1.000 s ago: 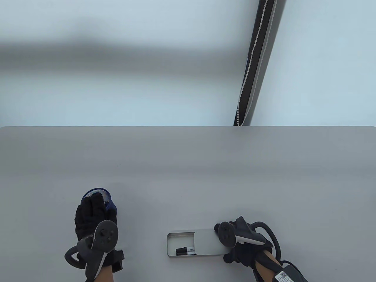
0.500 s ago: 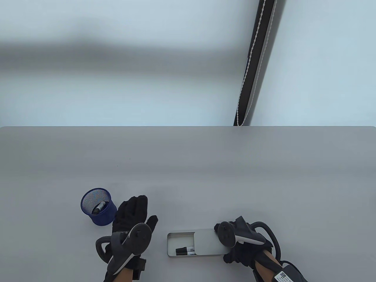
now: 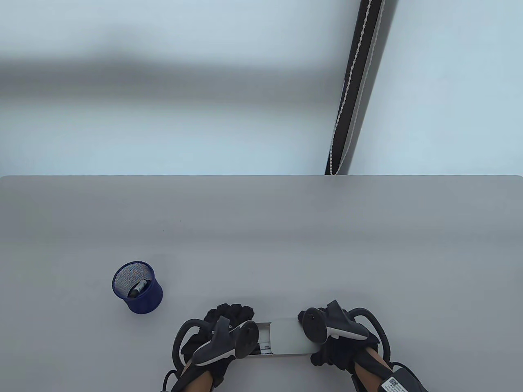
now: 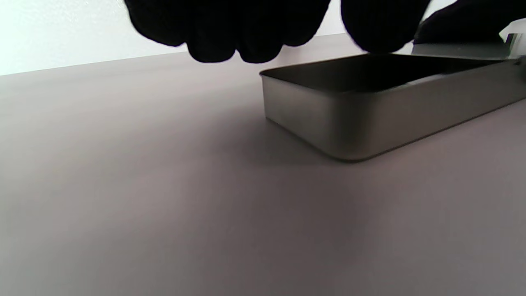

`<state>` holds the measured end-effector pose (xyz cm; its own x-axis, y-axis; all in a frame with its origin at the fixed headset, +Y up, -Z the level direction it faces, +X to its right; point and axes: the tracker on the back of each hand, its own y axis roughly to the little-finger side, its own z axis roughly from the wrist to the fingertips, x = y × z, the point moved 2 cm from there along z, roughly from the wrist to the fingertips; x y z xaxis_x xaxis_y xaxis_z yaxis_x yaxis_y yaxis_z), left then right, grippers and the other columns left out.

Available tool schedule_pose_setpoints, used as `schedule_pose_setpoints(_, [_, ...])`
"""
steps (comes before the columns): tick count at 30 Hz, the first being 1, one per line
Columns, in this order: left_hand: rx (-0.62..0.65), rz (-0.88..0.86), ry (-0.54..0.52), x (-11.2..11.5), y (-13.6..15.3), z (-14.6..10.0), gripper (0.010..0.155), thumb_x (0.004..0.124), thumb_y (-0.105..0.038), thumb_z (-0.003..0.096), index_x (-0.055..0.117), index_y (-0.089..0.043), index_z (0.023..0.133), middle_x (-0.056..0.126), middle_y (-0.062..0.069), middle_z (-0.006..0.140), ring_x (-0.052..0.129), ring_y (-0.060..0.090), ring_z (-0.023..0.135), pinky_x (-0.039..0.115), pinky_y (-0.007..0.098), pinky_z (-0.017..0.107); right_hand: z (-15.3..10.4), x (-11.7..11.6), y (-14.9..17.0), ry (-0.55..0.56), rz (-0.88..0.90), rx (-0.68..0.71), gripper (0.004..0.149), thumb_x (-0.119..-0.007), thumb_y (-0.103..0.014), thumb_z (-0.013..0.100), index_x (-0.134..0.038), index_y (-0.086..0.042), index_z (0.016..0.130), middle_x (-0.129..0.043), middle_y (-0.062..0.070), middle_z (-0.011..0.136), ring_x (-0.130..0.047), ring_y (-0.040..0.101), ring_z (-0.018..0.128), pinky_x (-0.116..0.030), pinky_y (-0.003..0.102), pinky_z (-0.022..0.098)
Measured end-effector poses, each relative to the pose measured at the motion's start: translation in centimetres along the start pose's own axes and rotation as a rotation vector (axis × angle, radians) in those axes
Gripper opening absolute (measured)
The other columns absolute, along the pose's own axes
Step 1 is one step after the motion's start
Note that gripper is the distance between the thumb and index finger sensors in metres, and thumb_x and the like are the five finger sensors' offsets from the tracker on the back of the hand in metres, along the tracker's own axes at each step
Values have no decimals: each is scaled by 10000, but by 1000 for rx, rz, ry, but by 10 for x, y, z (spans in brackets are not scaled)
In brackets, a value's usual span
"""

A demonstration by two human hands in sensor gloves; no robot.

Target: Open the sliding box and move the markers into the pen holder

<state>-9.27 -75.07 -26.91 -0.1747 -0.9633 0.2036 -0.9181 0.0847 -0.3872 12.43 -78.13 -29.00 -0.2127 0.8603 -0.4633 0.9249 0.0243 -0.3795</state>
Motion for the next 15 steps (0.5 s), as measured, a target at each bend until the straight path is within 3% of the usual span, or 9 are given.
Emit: schedule_pose_setpoints(15, [17, 55, 18, 9, -12, 10, 647, 783, -540, 481, 556, -398, 1070, 700, -121, 1121, 788, 175, 1007, 736, 384, 752, 0, 0, -1, 0, -2, -1, 737, -737, -546, 361, -275, -385, 913, -314, 8, 1036, -398, 288, 994, -404, 475, 758])
